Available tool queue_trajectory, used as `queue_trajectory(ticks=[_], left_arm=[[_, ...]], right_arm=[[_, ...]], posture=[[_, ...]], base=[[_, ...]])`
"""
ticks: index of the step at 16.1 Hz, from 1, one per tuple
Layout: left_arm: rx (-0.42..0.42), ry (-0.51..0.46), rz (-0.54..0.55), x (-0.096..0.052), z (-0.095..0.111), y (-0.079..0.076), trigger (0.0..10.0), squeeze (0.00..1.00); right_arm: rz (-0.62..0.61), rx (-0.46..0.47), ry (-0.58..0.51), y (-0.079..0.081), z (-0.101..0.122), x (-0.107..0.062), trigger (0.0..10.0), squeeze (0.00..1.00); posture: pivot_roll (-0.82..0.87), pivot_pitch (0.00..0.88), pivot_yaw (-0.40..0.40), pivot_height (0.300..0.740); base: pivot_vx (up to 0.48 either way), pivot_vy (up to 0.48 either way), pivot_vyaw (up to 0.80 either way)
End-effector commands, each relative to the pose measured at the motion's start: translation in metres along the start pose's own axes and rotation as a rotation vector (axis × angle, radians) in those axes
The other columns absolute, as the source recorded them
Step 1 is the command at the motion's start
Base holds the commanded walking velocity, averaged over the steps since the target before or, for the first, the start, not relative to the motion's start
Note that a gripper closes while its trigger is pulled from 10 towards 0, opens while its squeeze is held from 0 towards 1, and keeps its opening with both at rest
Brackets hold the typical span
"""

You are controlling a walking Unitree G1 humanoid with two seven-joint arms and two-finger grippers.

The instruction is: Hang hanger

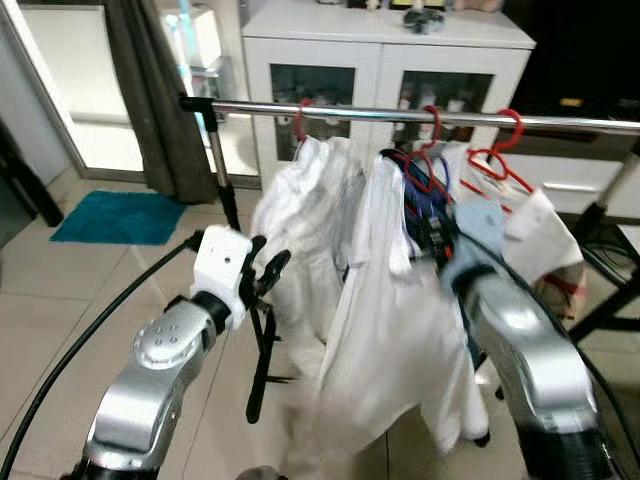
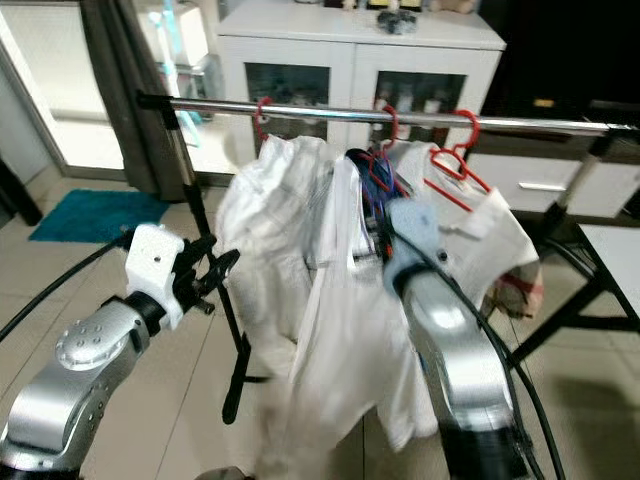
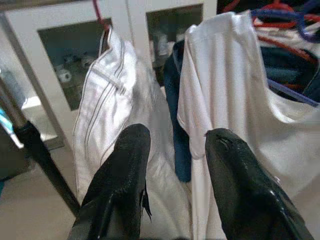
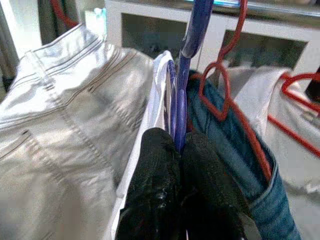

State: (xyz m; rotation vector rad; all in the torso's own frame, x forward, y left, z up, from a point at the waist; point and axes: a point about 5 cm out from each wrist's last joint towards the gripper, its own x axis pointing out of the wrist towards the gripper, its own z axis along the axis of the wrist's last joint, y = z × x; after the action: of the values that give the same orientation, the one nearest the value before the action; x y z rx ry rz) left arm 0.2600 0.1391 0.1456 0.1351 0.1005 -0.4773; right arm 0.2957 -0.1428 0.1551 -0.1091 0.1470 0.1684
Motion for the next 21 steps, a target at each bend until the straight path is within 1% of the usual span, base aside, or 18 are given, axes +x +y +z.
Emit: queue_trajectory(ticks=[1, 2, 3, 5, 7, 8, 9, 10, 11, 12, 13, 16, 17, 20, 21], left_arm=[[0.009, 0.012, -0.004, 0.002, -0.001, 0.001, 10.0, 0.00], [0.009, 0.005, -0.005, 0.005, 0.001, 0.001, 10.0, 0.00], [0.006, 0.002, -0.002, 0.006, 0.002, 0.001, 10.0, 0.00], [-0.008, -0.004, 0.017, 0.007, 0.003, 0.001, 10.0, 0.00], [-0.004, -0.007, 0.047, 0.008, 0.003, 0.002, 10.0, 0.00], [-0.002, -0.026, 0.067, 0.010, 0.006, 0.004, 10.0, 0.00], [-0.023, -0.070, 0.092, 0.012, 0.013, 0.007, 10.0, 0.00], [-0.032, -0.077, 0.097, 0.012, 0.015, 0.008, 10.0, 0.00], [-0.028, -0.074, 0.095, 0.012, 0.014, 0.009, 10.0, 0.00], [-0.024, -0.071, 0.091, 0.012, 0.014, 0.008, 10.0, 0.00], [-0.022, -0.071, 0.089, 0.012, 0.014, 0.008, 10.0, 0.00], [-0.022, -0.072, 0.087, 0.013, 0.014, 0.008, 10.0, 0.00], [-0.018, -0.069, 0.080, 0.013, 0.014, 0.008, 10.0, 0.00], [-0.013, -0.064, 0.070, 0.013, 0.013, 0.007, 10.0, 0.00], [-0.007, -0.061, 0.059, 0.013, 0.012, 0.006, 10.0, 0.00]], right_arm=[[-0.035, -0.018, -0.036, -0.002, 0.009, 0.005, 10.0, 0.00], [-0.025, -0.055, -0.039, 0.001, 0.012, 0.016, 10.0, 0.00], [-0.020, -0.062, -0.042, 0.002, 0.013, 0.018, 10.0, 0.00], [0.066, 0.014, -0.030, 0.014, 0.007, 0.010, 10.0, 0.00], [0.071, 0.054, -0.026, 0.016, 0.000, 0.004, 10.0, 0.00], [0.060, 0.101, -0.031, 0.017, -0.002, 0.002, 10.0, 0.00], [0.058, 0.155, -0.041, 0.019, -0.004, -0.005, 10.0, 0.00], [0.070, 0.154, -0.044, 0.021, -0.006, -0.010, 10.0, 0.00], [0.084, 0.135, -0.044, 0.024, -0.008, -0.016, 10.0, 0.00], [0.082, 0.137, -0.040, 0.025, -0.011, -0.020, 10.0, 0.00], [0.074, 0.144, -0.038, 0.024, -0.011, -0.021, 10.0, 0.00], [0.049, 0.144, -0.048, 0.021, -0.010, -0.022, 10.0, 0.00], [0.018, 0.168, -0.051, 0.016, -0.009, -0.021, 10.0, 0.00], [0.009, 0.163, -0.060, 0.015, -0.006, -0.019, 10.0, 0.00], [0.003, 0.127, -0.075, 0.016, -0.003, -0.018, 10.0, 0.00]], posture=[[0.08, 0.000, 0.035, 0.740], [0.08, 0.000, 0.031, 0.740], [0.08, 0.000, 0.031, 0.740], [0.08, 0.000, 0.030, 0.740], [0.08, 0.000, 0.032, 0.740], [0.07, 0.000, 0.034, 0.740], [0.07, 0.000, 0.038, 0.740], [0.07, 0.000, 0.040, 0.740], [0.07, 0.000, 0.043, 0.740], [0.07, 0.000, 0.046, 0.740], [0.07, 0.000, 0.046, 0.740], [0.07, 0.000, 0.046, 0.740], [0.07, 0.000, 0.045, 0.740], [0.07, 0.000, 0.043, 0.740], [0.07, 0.000, 0.043, 0.740]], base=[[0.000, 0.000, 0.00], [0.000, 0.000, 0.00], [0.000, 0.000, 0.00], [0.000, 0.000, 0.00], [0.000, 0.000, 0.00], [0.000, 0.000, 0.00], [0.000, 0.000, 0.00], [0.000, 0.000, 0.00], [0.244, 0.000, 0.00], [0.270, 0.000, 0.00], [0.296, 0.000, 0.80], [0.309, 0.000, 0.80], [0.319, 0.000, 0.00], [0.317, 0.000, 0.00], [0.319, 0.000, 0.00]])
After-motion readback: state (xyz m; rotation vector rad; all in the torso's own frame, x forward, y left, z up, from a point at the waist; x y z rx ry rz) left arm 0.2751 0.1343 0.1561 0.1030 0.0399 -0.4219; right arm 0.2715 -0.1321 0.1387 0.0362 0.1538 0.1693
